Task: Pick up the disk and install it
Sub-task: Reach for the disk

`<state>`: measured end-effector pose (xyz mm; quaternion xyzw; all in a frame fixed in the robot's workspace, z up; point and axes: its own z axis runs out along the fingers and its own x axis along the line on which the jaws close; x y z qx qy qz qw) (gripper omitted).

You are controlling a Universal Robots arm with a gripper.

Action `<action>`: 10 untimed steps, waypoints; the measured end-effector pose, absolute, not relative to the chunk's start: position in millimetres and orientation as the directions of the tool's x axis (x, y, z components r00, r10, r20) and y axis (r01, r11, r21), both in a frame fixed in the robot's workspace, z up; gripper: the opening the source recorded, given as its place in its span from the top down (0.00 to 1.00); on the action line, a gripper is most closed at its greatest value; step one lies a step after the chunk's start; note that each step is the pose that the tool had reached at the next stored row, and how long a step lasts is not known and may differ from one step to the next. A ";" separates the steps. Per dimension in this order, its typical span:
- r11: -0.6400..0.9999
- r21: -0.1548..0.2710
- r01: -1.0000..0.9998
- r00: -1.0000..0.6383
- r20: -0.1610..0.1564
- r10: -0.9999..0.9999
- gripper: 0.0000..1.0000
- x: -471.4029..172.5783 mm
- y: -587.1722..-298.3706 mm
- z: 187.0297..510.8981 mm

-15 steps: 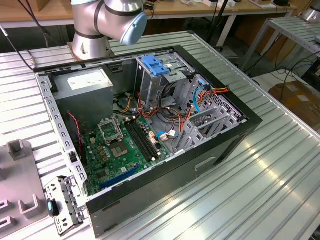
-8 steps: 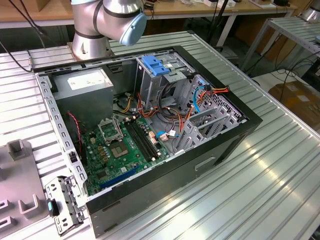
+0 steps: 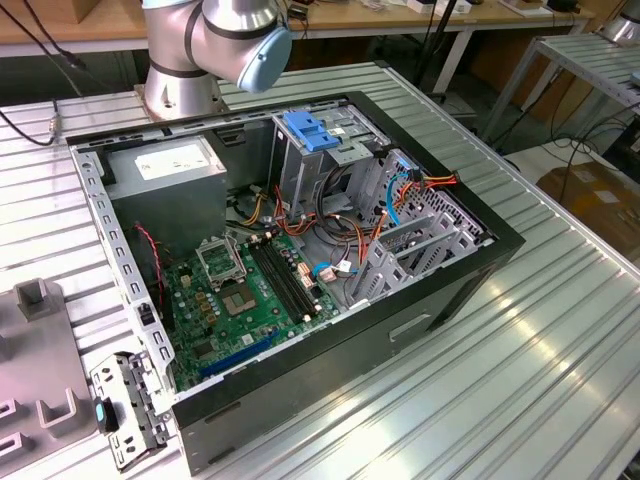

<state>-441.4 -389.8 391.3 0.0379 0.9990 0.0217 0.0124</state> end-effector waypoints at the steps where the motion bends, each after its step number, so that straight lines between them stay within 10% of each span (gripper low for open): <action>1: 0.996 0.044 0.075 -0.997 -0.023 0.076 0.89 -445.6 -389.8 391.3; 10: 0.996 0.044 0.075 -0.997 -0.022 0.076 0.89 -468.4 -389.9 390.9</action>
